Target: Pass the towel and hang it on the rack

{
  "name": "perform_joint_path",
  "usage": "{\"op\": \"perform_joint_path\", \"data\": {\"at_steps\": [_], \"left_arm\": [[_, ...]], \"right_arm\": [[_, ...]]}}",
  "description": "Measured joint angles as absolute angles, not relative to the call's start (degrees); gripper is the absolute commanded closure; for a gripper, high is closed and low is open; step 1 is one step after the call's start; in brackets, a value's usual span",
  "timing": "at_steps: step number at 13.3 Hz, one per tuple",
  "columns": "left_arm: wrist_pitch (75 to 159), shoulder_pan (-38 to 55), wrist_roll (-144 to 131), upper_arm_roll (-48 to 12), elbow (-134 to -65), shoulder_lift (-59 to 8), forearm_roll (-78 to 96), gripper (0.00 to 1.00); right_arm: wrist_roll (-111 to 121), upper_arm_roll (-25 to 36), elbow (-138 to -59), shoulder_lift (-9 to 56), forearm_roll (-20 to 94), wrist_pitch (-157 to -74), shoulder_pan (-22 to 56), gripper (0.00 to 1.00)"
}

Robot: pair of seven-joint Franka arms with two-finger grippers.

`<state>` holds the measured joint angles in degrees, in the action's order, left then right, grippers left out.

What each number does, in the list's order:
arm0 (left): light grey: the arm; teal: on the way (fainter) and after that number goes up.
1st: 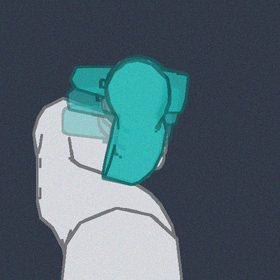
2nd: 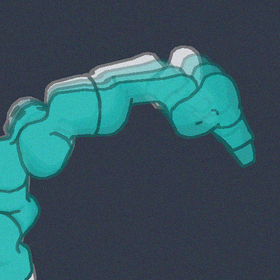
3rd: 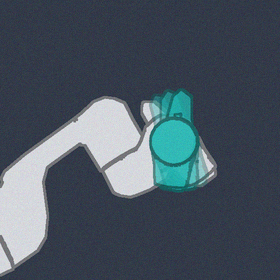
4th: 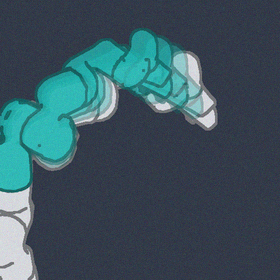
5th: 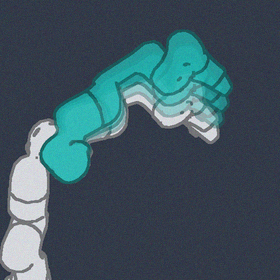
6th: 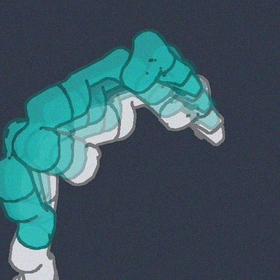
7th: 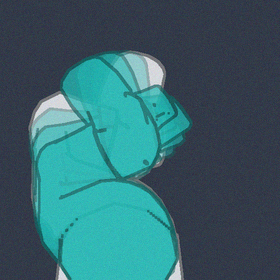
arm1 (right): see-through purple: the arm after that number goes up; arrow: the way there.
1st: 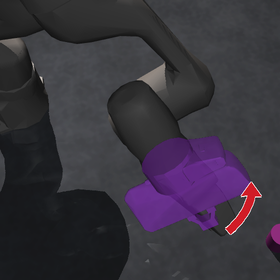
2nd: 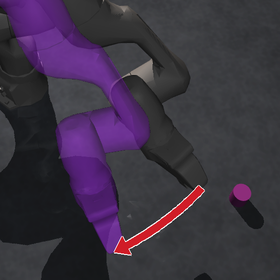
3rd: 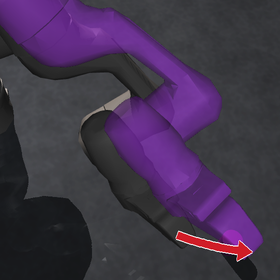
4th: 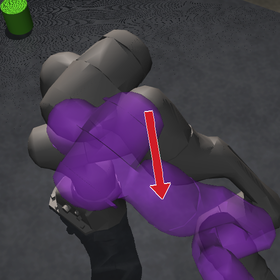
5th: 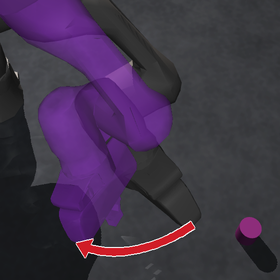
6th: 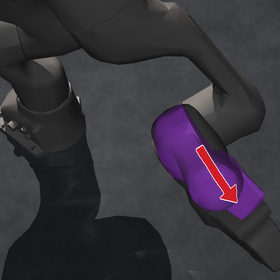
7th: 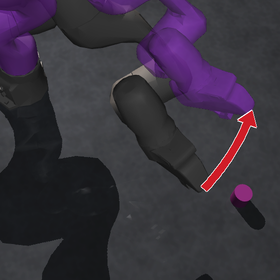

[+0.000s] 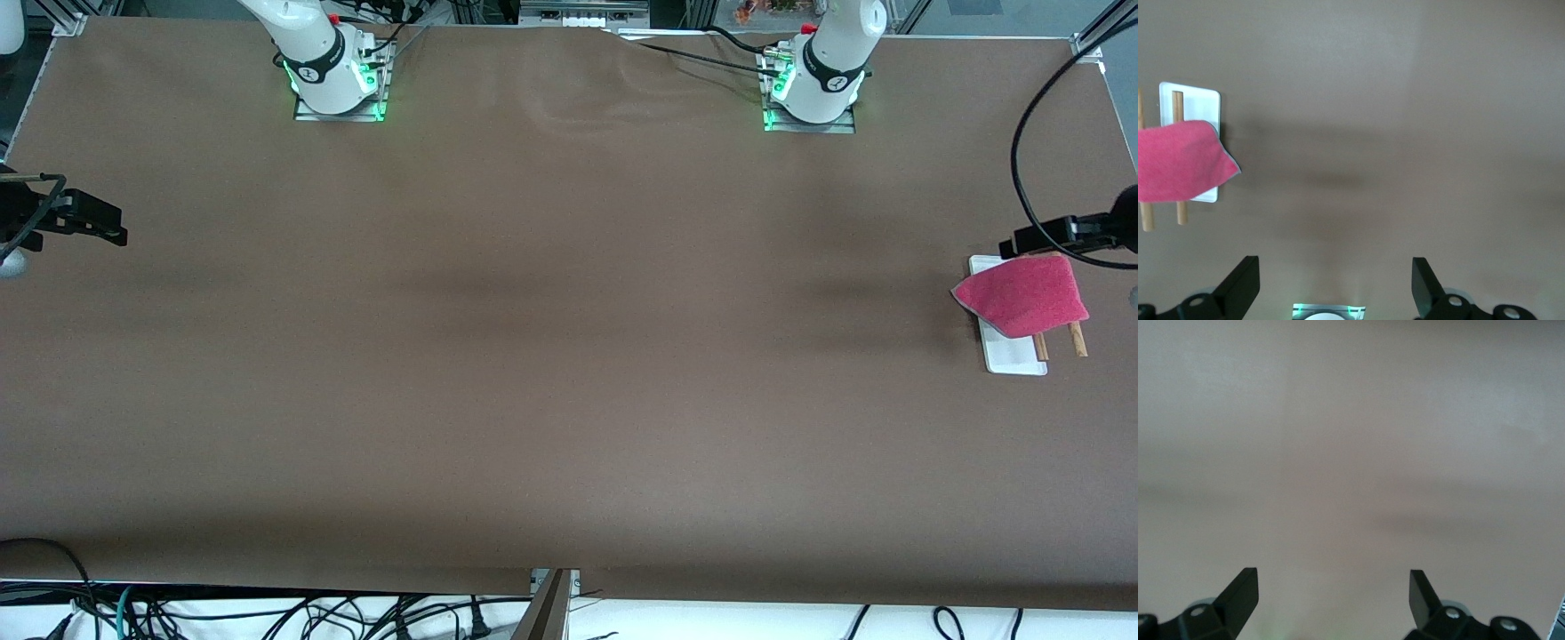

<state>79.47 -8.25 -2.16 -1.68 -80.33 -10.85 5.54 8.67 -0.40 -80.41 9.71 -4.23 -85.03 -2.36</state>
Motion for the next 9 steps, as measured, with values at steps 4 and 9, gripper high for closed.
{"op": "perform_joint_path", "data": {"at_steps": [4, 9], "left_arm": [[85.6, -8.3, -7.0, -3.9, -92.3, -3.7, 5.5, 0.0], [86.7, -8.4, -8.7, -5.8, -92.9, -3.3, 5.5, 0.0]], "right_arm": [[8.7, -0.5, -80.4, 9.8, -4.2, -85.1, -2.3, 0.0], [8.7, -0.5, -80.4, 9.8, -4.2, -85.1, -2.3, 0.0]]}}
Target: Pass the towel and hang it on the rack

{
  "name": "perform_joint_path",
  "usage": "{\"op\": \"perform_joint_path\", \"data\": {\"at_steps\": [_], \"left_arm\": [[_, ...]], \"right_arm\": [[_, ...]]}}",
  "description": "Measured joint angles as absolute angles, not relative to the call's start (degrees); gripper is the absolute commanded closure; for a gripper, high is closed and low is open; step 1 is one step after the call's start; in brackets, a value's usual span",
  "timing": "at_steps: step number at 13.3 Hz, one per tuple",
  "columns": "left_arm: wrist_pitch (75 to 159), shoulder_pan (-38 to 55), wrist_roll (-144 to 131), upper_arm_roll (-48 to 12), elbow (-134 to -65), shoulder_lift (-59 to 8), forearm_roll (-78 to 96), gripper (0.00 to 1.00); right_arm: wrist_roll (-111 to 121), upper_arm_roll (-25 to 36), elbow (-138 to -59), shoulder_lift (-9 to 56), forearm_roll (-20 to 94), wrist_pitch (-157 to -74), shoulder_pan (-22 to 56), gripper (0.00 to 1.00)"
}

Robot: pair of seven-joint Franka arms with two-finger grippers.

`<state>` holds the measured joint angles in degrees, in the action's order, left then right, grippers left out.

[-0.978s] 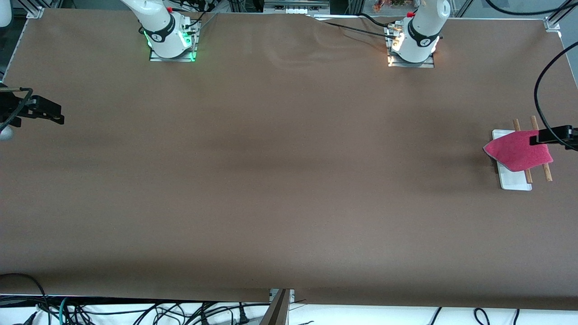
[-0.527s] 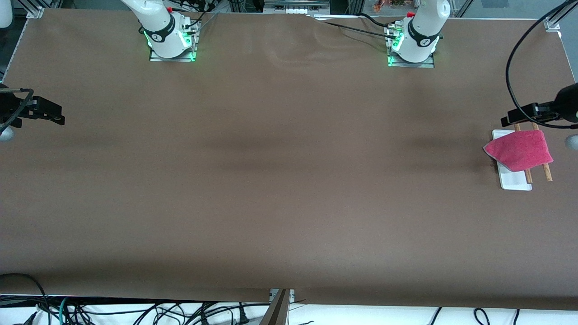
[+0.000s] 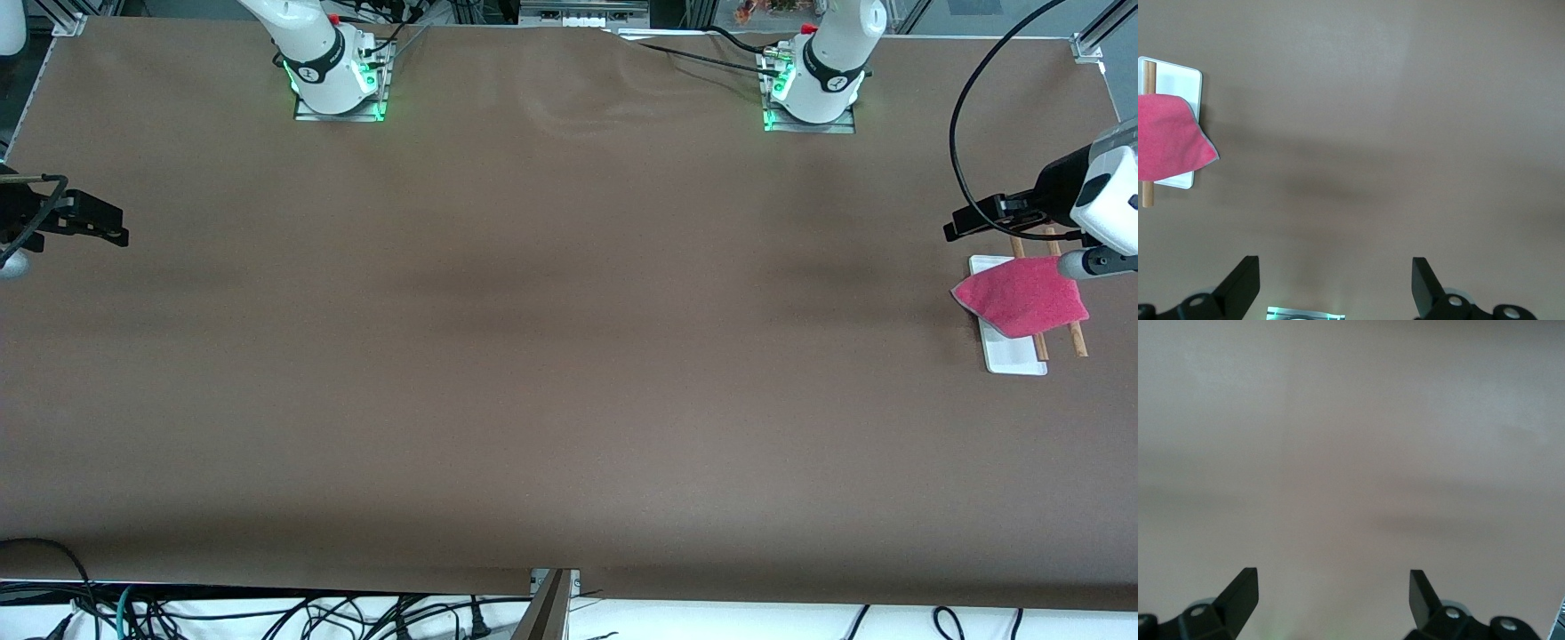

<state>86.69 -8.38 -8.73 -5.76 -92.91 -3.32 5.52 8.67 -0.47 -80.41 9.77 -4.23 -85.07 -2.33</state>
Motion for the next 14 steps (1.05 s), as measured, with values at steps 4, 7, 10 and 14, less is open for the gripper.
{"op": "perform_joint_path", "data": {"at_steps": [4, 7, 10, 14], "left_arm": [[87.2, -8.4, -8.7, -6.1, -92.8, -3.4, 5.5, 0.0], [87.8, -8.1, -8.6, -6.2, -92.7, -3.6, 5.5, 0.0], [88.1, -1.7, -8.7, -1.6, -92.6, -3.6, 5.5, 0.0], [88.2, -0.3, -8.7, 0.3, -92.5, -3.6, 5.5, 0.0]], "right_arm": [[8.7, -0.5, -80.4, 9.8, -4.2, -85.1, -2.3, 0.0], [8.7, -0.5, -80.4, 9.8, -4.2, -85.1, -2.3, 0.0], [8.6, -0.5, -80.4, 9.8, -4.2, -85.1, -2.3, 0.0], [8.6, -0.5, -80.4, 9.8, -4.2, -85.1, -2.3, 0.0]]}}
